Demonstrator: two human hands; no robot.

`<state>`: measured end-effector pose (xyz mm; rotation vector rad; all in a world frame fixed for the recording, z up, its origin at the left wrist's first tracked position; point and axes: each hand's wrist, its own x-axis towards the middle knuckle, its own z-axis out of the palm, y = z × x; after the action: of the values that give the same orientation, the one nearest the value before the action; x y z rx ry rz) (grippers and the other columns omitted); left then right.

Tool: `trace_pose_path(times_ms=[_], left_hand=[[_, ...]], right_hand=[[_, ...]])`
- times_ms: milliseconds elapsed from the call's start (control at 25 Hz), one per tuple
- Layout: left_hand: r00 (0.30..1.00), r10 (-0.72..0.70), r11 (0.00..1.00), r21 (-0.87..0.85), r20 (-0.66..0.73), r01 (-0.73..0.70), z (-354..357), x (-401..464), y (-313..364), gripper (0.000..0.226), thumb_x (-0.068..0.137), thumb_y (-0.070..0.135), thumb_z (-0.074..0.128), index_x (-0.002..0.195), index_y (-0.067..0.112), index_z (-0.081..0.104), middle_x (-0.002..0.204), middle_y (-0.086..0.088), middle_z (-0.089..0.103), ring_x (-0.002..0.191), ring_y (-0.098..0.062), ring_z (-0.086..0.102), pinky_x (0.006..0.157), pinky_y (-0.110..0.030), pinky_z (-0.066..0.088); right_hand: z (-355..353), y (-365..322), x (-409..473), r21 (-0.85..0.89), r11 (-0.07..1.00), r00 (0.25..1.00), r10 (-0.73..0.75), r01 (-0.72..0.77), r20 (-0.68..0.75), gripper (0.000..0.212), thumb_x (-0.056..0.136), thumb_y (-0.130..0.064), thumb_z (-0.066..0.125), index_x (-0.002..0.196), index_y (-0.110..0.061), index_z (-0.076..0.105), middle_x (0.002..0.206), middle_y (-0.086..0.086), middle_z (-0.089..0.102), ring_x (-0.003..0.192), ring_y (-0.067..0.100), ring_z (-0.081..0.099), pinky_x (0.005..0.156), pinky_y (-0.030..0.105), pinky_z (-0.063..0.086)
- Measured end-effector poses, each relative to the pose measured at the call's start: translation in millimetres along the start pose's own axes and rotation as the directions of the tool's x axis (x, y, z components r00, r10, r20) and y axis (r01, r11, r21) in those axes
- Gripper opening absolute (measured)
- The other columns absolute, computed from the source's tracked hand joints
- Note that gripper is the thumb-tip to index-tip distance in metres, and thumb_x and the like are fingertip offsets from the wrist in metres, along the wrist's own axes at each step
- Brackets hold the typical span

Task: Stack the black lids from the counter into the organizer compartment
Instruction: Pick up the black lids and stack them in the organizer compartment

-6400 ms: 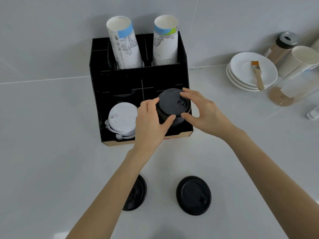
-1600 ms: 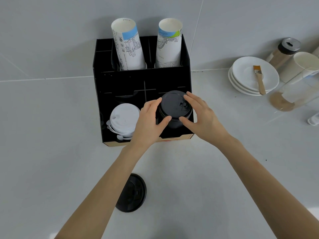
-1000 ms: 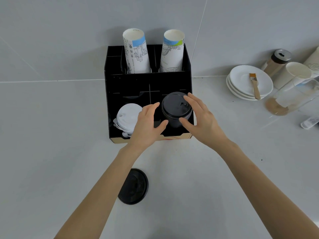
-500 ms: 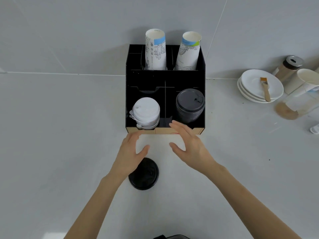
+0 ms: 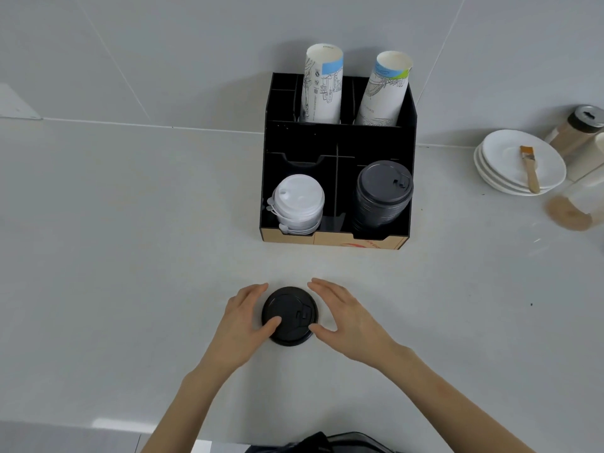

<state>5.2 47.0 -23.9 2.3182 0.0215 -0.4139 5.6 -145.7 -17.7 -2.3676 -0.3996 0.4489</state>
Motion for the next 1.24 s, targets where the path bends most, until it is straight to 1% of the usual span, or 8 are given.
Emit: trace_pose_path(times_ms=[160,320,440,520,600,800,1000,1240], left_hand=[[0.996,0.029,0.999,0.023,0.087,-0.031,2,-8,-2,0.076,0.073,0.041,0.061,0.136,0.022,0.024,0.142,0.000,0.033,0.128,-0.019,0.030,0.105,-0.026,0.025],[0.989,0.051,0.993,0.102,0.138,-0.065,4,-10,-4,0.093,0.053,0.062,0.036,0.136,0.023,0.023,0.143,0.004,0.031,0.127,-0.017,0.029,0.104,-0.024,0.024],[0.991,0.071,0.991,0.108,0.110,-0.083,5,-10,-3,0.085,0.061,0.056,0.045,0.136,0.021,0.025,0.143,0.003,0.031,0.126,-0.020,0.031,0.104,-0.026,0.026],[0.993,0.087,0.993,0.075,0.077,-0.093,7,-9,-2,0.070,0.075,0.035,0.060,0.135,0.019,0.027,0.143,0.002,0.033,0.126,-0.020,0.032,0.102,-0.023,0.025],[0.992,0.111,0.993,0.045,0.053,-0.113,8,-8,-1,0.065,0.079,0.022,0.063,0.134,0.019,0.029,0.142,0.003,0.035,0.124,-0.018,0.033,0.101,-0.020,0.023],[0.985,0.169,0.985,0.021,0.027,-0.170,3,-2,12,0.060,0.081,0.023,0.062,0.133,0.022,0.032,0.142,0.007,0.034,0.117,-0.006,0.029,0.100,-0.017,0.021],[0.971,0.238,0.971,0.011,-0.001,-0.238,-3,13,39,0.056,0.082,0.023,0.060,0.132,0.021,0.035,0.139,0.011,0.034,0.126,-0.014,0.032,0.104,-0.022,0.027],[0.944,0.330,0.944,0.021,-0.015,-0.330,-13,38,78,0.055,0.082,0.023,0.060,0.132,0.022,0.036,0.140,0.011,0.034,0.129,-0.010,0.029,0.109,-0.030,0.030]], right_hand=[[10,-2,0,-0.022,1.000,0.999,-0.007,0.008,0.053,0.065,0.084,-0.022,0.057,0.138,-0.020,0.021,0.150,0.001,0.023,0.137,0.015,0.020,0.112,0.025,0.018],[18,-3,1,-0.033,0.999,0.999,-0.018,0.020,0.039,0.063,0.085,-0.018,0.055,0.138,-0.019,0.020,0.149,0.001,0.025,0.136,0.016,0.023,0.111,0.024,0.019],[20,-4,2,0.003,1.000,1.000,-0.002,0.002,0.026,0.062,0.086,-0.016,0.054,0.138,-0.020,0.021,0.148,-0.001,0.026,0.135,0.015,0.023,0.110,0.022,0.019],[19,-3,2,0.034,0.999,1.000,0.010,-0.010,0.015,0.061,0.086,-0.016,0.054,0.137,-0.020,0.021,0.148,-0.001,0.027,0.135,0.014,0.025,0.109,0.021,0.020],[14,-2,1,0.068,0.998,1.000,0.014,-0.014,-0.001,0.061,0.085,-0.016,0.055,0.137,-0.020,0.023,0.147,-0.002,0.029,0.133,0.014,0.028,0.109,0.022,0.023],[-6,-2,-1,0.124,0.992,0.996,0.004,0.007,-0.086,0.058,0.084,-0.016,0.057,0.134,-0.020,0.028,0.144,-0.003,0.034,0.128,0.011,0.036,0.103,0.013,0.025],[-33,-2,0,0.139,0.990,0.976,-0.004,0.035,-0.218,0.057,0.082,-0.012,0.061,0.132,-0.018,0.034,0.139,0.000,0.041,0.117,-0.001,0.035,0.092,-0.010,0.016],[-71,2,4,0.131,0.990,0.940,-0.010,0.058,-0.341,0.055,0.081,-0.011,0.063,0.130,-0.016,0.037,0.138,0.002,0.043,0.118,0.000,0.037,0.092,-0.009,0.020]])
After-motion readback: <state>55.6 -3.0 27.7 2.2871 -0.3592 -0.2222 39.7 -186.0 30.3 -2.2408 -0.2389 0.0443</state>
